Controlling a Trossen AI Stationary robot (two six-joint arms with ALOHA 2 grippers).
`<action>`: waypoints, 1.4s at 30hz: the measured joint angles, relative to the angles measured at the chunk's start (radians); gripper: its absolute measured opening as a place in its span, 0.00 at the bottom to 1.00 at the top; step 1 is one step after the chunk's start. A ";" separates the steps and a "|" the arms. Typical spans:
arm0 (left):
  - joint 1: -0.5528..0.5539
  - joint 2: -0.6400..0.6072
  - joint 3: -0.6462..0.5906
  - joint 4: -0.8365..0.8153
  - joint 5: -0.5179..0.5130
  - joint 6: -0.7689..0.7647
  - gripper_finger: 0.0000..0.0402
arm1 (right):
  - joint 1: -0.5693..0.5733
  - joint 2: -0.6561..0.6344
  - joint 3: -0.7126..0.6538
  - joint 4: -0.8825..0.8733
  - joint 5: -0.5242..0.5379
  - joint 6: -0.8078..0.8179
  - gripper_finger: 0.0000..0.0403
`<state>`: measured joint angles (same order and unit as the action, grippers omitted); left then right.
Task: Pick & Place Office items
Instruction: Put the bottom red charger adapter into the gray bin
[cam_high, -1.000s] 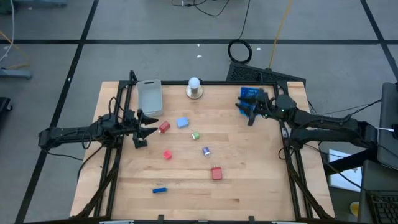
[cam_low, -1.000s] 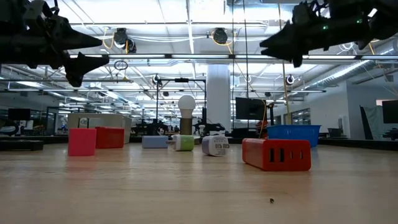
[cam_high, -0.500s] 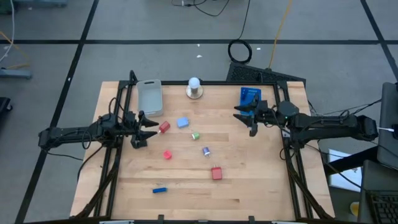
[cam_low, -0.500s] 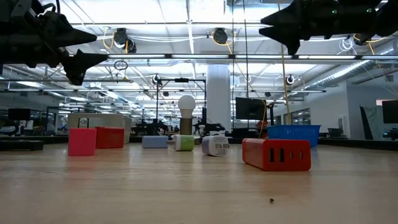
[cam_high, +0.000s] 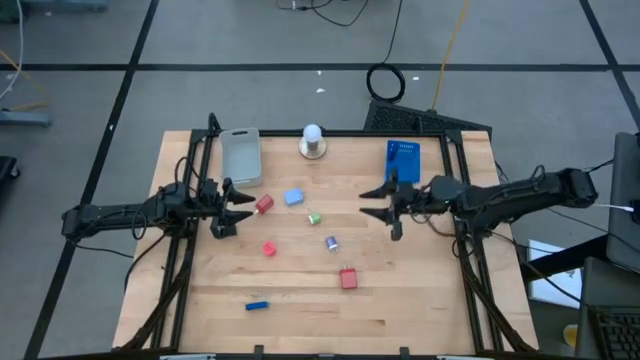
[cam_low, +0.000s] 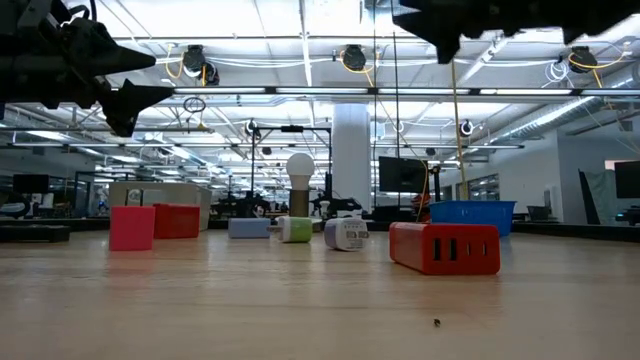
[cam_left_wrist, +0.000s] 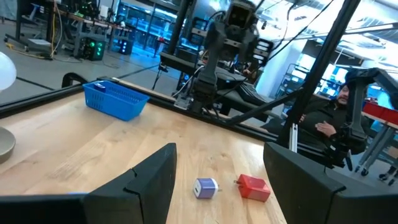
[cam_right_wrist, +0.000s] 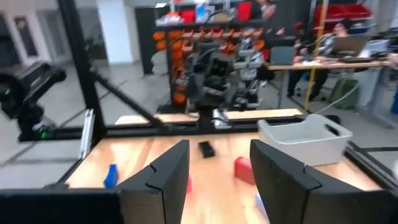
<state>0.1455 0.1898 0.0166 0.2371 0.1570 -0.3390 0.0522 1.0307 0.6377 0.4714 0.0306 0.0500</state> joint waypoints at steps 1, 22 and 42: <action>0.000 0.000 0.000 0.000 0.000 -0.002 0.61 | 0.012 0.022 0.032 -0.033 0.002 -0.007 0.40; 0.000 0.000 0.000 -0.002 0.020 -0.071 0.61 | 0.436 0.362 0.606 -0.824 0.571 0.141 0.40; 0.000 0.000 0.000 -0.001 0.035 -0.086 0.61 | 0.585 0.618 0.844 -1.063 0.495 0.397 0.60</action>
<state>0.1455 0.1898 0.0170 0.2359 0.1925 -0.4248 0.6373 1.6485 1.4818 -0.5915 0.5251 0.4470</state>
